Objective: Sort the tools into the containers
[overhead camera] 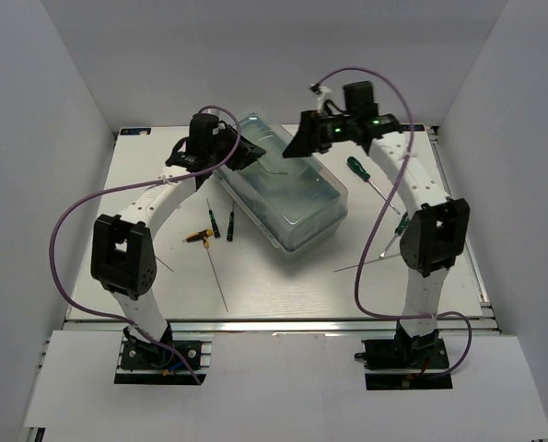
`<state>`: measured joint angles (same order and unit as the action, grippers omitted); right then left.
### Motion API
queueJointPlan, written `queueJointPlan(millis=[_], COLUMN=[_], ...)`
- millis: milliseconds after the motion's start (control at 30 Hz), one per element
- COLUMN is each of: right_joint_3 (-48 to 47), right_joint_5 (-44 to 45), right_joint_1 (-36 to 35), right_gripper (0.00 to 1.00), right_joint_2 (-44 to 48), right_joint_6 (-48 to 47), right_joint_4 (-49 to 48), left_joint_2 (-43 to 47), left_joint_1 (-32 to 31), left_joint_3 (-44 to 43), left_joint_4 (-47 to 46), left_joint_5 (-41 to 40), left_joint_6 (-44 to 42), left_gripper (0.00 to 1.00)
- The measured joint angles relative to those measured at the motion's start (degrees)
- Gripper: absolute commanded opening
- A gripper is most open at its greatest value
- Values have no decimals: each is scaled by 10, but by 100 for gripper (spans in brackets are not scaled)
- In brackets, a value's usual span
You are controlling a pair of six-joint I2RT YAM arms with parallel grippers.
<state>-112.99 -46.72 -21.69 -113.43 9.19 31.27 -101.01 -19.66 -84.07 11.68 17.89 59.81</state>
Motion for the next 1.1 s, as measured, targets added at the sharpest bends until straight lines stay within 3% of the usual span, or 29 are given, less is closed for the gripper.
queueJointPlan(millis=[200,367,667,1100], right_joint_3=[44,127,228,218], right_joint_5=[30,64,101,74], right_joint_1=[114,140,156,178], right_gripper=[88,89,89,88], right_joint_2=[69,123,101,-12], right_joint_6=[-41,-57,-50,24], right_joint_4=[1,-37,-91,-170], left_joint_2=[-32,-60,-97,-145], left_joint_1=[-1,4,66,144], left_joint_3=[-65,-104,-113,-114], left_joint_4=[56,70,-11,-193], left_joint_5=[2,32,166,333], left_joint_6=[-7,-6,58,168], left_gripper=[6,3,3,3])
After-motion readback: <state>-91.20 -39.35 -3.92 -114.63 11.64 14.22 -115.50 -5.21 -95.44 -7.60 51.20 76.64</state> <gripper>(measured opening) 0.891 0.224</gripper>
